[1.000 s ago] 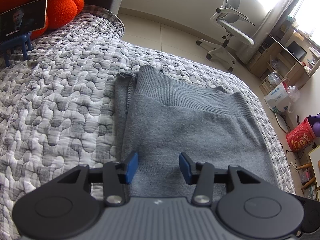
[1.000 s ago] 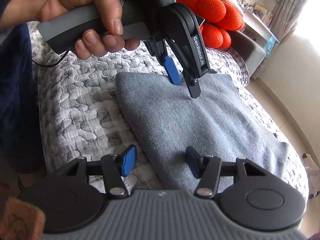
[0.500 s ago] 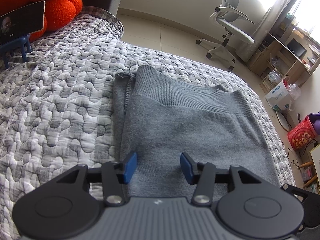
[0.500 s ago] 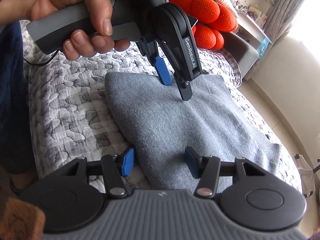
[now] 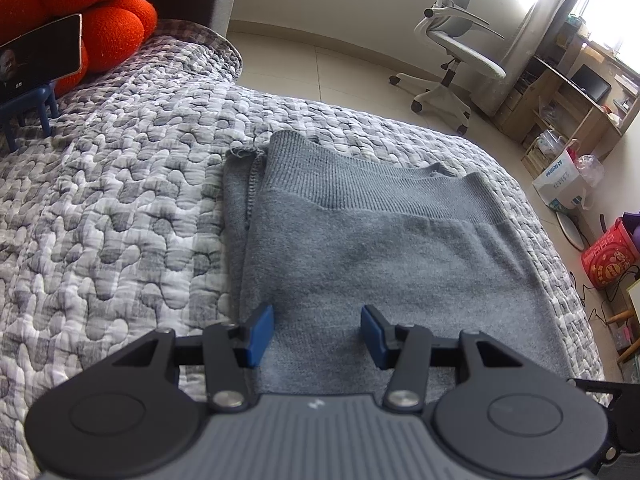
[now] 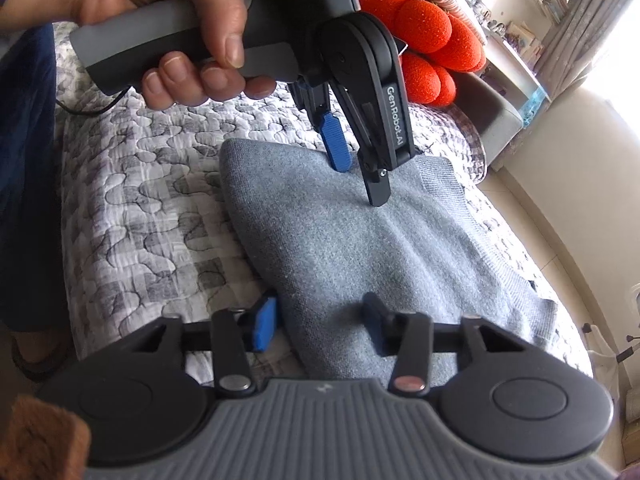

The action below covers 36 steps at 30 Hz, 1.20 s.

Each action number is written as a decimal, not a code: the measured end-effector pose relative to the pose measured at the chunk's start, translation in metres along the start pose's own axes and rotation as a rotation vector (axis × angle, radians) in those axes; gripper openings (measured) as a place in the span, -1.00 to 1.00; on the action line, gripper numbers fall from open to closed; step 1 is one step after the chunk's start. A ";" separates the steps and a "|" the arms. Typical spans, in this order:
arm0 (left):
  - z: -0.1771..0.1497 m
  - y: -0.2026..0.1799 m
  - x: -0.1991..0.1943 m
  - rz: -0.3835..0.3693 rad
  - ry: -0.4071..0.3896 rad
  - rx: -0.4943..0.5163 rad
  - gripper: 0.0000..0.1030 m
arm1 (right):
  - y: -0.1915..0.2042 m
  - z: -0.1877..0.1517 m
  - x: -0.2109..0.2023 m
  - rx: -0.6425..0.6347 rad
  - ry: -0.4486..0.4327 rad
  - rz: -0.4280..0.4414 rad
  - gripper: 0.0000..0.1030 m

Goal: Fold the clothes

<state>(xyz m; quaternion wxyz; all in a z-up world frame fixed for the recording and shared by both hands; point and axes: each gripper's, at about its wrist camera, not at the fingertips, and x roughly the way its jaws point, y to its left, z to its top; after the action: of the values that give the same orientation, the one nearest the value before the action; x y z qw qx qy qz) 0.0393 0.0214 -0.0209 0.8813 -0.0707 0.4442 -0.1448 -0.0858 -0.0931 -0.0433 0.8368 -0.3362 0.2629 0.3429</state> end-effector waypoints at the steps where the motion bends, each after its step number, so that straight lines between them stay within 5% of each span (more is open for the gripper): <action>1: 0.000 -0.001 0.000 0.003 0.000 0.008 -0.03 | 0.000 0.000 -0.001 -0.002 -0.002 0.003 -0.36; 3: -0.001 -0.002 0.000 0.003 -0.001 0.020 0.01 | 0.001 0.001 -0.002 -0.007 -0.006 0.009 -0.57; 12: -0.005 -0.010 -0.009 0.027 -0.017 0.120 0.06 | -0.002 0.004 -0.005 -0.008 -0.008 0.006 -0.64; 36: -0.042 0.004 -0.031 0.123 0.013 0.093 0.16 | -0.033 -0.050 -0.041 0.115 0.118 -0.099 -0.33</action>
<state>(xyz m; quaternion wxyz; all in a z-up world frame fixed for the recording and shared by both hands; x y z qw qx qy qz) -0.0116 0.0351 -0.0234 0.8880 -0.0014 0.4462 -0.1113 -0.0969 -0.1646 -0.0350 0.8538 -0.3198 0.3140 0.2649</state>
